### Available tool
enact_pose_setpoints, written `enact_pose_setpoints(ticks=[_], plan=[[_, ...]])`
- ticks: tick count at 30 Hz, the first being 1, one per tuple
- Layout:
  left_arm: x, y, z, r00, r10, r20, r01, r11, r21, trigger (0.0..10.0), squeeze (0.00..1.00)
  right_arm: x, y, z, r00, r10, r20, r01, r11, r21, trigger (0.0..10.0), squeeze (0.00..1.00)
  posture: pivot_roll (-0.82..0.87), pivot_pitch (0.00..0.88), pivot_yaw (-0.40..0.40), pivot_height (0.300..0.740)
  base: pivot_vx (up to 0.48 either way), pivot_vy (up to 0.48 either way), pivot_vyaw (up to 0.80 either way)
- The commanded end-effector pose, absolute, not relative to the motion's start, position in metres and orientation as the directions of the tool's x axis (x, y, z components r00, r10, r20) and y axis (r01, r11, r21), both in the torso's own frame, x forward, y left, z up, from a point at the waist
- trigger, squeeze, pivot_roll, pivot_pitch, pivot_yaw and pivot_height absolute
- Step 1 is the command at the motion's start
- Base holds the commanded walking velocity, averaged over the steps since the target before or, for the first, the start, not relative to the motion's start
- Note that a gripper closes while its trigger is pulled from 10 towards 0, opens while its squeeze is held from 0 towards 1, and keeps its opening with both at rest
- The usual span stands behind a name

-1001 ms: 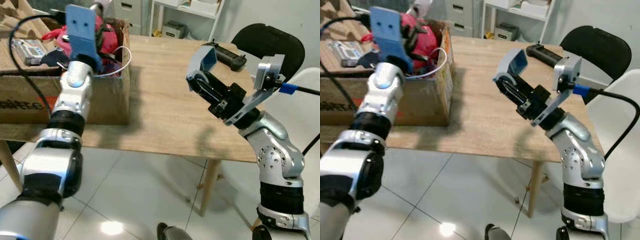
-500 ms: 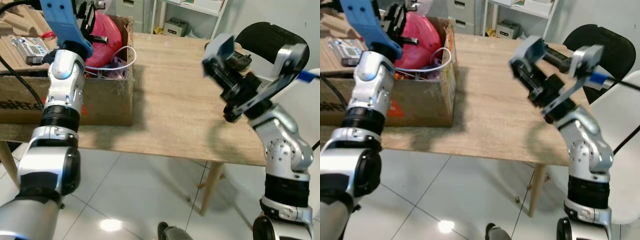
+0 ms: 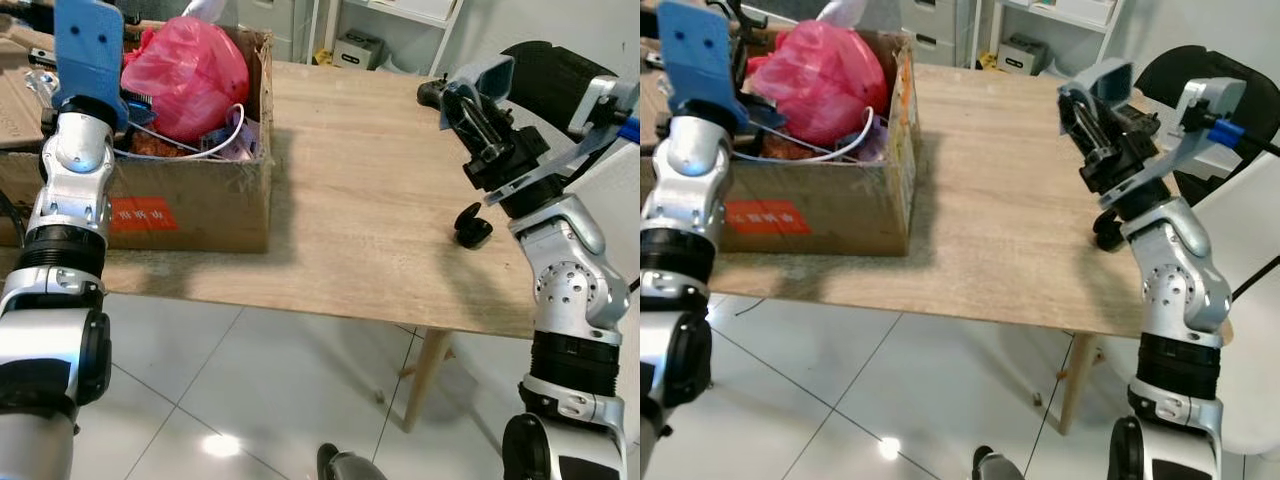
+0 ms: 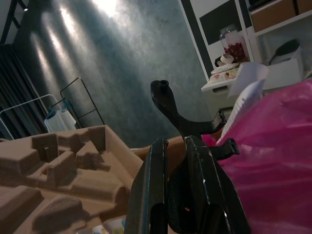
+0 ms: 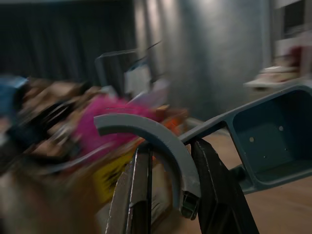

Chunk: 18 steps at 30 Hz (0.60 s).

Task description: Picking trash to rubbish bin

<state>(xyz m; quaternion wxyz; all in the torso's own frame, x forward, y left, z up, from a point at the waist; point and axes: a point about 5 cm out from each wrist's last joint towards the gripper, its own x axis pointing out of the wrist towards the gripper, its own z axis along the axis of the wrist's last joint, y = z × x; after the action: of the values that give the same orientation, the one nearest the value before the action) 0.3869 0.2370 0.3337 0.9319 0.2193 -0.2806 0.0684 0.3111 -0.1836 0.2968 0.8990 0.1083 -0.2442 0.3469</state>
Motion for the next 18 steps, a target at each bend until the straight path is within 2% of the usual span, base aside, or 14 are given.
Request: enact_pose_setpoints(ticks=[1,6,10,15,16,17,18], plan=[[0.389,0.236,0.32,0.858,-0.003,0.514,-0.239,0.883,0.405,10.0,0.0,0.304,-0.176,0.296,0.585,0.643,0.494,-0.733,0.68,-0.016,10.0,0.0,-0.02,0.173,-0.019,0.74,0.0,0.0,0.0],[0.39,0.226,0.32,0.85,-0.03,0.526,-0.221,0.886,0.408,10.0,0.0,0.295,-0.166,0.292,0.534,0.721,0.441,-0.79,0.612,-0.044,10.0,0.0,-0.03,0.175,-0.02,0.74,0.0,0.0,0.0],[0.391,0.213,0.319,0.844,-0.084,0.53,-0.176,0.889,0.422,10.0,0.0,0.297,-0.167,0.294,0.553,0.71,0.437,-0.774,0.632,-0.047,10.0,0.0,-0.03,0.177,-0.022,0.74,0.0,0.0,0.0],[0.393,0.209,0.315,0.858,-0.093,0.506,-0.167,0.879,0.446,10.0,0.0,0.297,-0.168,0.294,0.556,0.708,0.435,-0.772,0.634,-0.046,10.0,0.0,-0.03,0.177,-0.022,0.74,0.0,0.0,0.0],[0.394,0.21,0.314,0.865,-0.091,0.493,-0.171,0.871,0.461,10.0,0.41,0.298,-0.168,0.295,0.561,0.702,0.438,-0.766,0.641,-0.045,10.0,0.0,-0.03,0.177,-0.022,0.74,0.0,0.0,0.0],[0.394,0.21,0.312,0.87,-0.09,0.485,-0.173,0.864,0.472,10.0,0.41,0.298,-0.169,0.295,0.566,0.698,0.439,-0.763,0.645,-0.044,10.0,0.0,-0.03,0.177,-0.022,0.74,0.0,0.0,0.0],[0.395,0.211,0.311,0.876,-0.082,0.475,-0.193,0.843,0.502,10.0,1.0,0.298,-0.169,0.297,0.568,0.692,0.446,-0.76,0.649,-0.04,10.0,0.0,-0.03,0.178,-0.021,0.74,0.0,0.0,0.0]])
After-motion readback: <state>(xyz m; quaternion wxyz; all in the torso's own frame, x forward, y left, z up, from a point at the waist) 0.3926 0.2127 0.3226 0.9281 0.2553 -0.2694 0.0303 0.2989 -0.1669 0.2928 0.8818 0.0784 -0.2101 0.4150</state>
